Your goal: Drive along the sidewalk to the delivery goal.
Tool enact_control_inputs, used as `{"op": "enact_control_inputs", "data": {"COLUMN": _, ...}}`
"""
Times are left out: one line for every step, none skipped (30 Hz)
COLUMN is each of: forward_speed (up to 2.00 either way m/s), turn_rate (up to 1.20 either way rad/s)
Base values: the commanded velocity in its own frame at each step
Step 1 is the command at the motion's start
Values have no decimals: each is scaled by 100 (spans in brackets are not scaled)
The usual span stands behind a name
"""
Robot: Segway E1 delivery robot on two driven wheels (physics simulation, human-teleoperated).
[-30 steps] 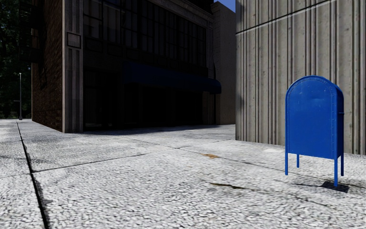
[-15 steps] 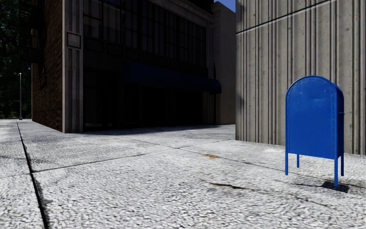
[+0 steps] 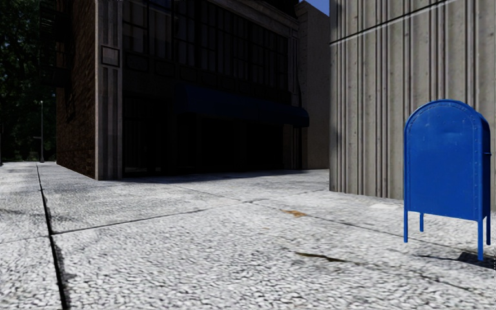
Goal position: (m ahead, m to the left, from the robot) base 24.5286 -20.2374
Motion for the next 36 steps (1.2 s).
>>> {"op": "enact_control_inputs", "data": {"forward_speed": 200, "turn_rate": 65}}
{"op": "enact_control_inputs", "data": {"forward_speed": 200, "turn_rate": 60}}
{"op": "enact_control_inputs", "data": {"forward_speed": 200, "turn_rate": 48}}
{"op": "enact_control_inputs", "data": {"forward_speed": 200, "turn_rate": 48}}
{"op": "enact_control_inputs", "data": {"forward_speed": 199, "turn_rate": 32}}
{"op": "enact_control_inputs", "data": {"forward_speed": 198, "turn_rate": 26}}
{"op": "enact_control_inputs", "data": {"forward_speed": 198, "turn_rate": 23}}
{"op": "enact_control_inputs", "data": {"forward_speed": 198, "turn_rate": 23}}
{"op": "enact_control_inputs", "data": {"forward_speed": 198, "turn_rate": 4}}
{"op": "enact_control_inputs", "data": {"forward_speed": 198, "turn_rate": 0}}
{"op": "enact_control_inputs", "data": {"forward_speed": 198, "turn_rate": 0}}
{"op": "enact_control_inputs", "data": {"forward_speed": 198, "turn_rate": 0}}
{"op": "enact_control_inputs", "data": {"forward_speed": 198, "turn_rate": 0}}
{"op": "enact_control_inputs", "data": {"forward_speed": 198, "turn_rate": 0}}
{"op": "enact_control_inputs", "data": {"forward_speed": 198, "turn_rate": 0}}
{"op": "enact_control_inputs", "data": {"forward_speed": 198, "turn_rate": 0}}
{"op": "enact_control_inputs", "data": {"forward_speed": 198, "turn_rate": 0}}
{"op": "enact_control_inputs", "data": {"forward_speed": 198, "turn_rate": 0}}
{"op": "enact_control_inputs", "data": {"forward_speed": 198, "turn_rate": 0}}
{"op": "enact_control_inputs", "data": {"forward_speed": 198, "turn_rate": 0}}
{"op": "enact_control_inputs", "data": {"forward_speed": 198, "turn_rate": 0}}
{"op": "enact_control_inputs", "data": {"forward_speed": 198, "turn_rate": 0}}
{"op": "enact_control_inputs", "data": {"forward_speed": 198, "turn_rate": 0}}
{"op": "enact_control_inputs", "data": {"forward_speed": 198, "turn_rate": 0}}
{"op": "enact_control_inputs", "data": {"forward_speed": 198, "turn_rate": 0}}
{"op": "enact_control_inputs", "data": {"forward_speed": 198, "turn_rate": 0}}
{"op": "enact_control_inputs", "data": {"forward_speed": 198, "turn_rate": 0}}
{"op": "enact_control_inputs", "data": {"forward_speed": 198, "turn_rate": 0}}
{"op": "enact_control_inputs", "data": {"forward_speed": 198, "turn_rate": 0}}
{"op": "enact_control_inputs", "data": {"forward_speed": 198, "turn_rate": 0}}
{"op": "enact_control_inputs", "data": {"forward_speed": 198, "turn_rate": 0}}
{"op": "enact_control_inputs", "data": {"forward_speed": 198, "turn_rate": 0}}
{"op": "enact_control_inputs", "data": {"forward_speed": 198, "turn_rate": 0}}
{"op": "enact_control_inputs", "data": {"forward_speed": 198, "turn_rate": 0}}
{"op": "enact_control_inputs", "data": {"forward_speed": 198, "turn_rate": 0}}
{"op": "enact_control_inputs", "data": {"forward_speed": 198, "turn_rate": 0}}
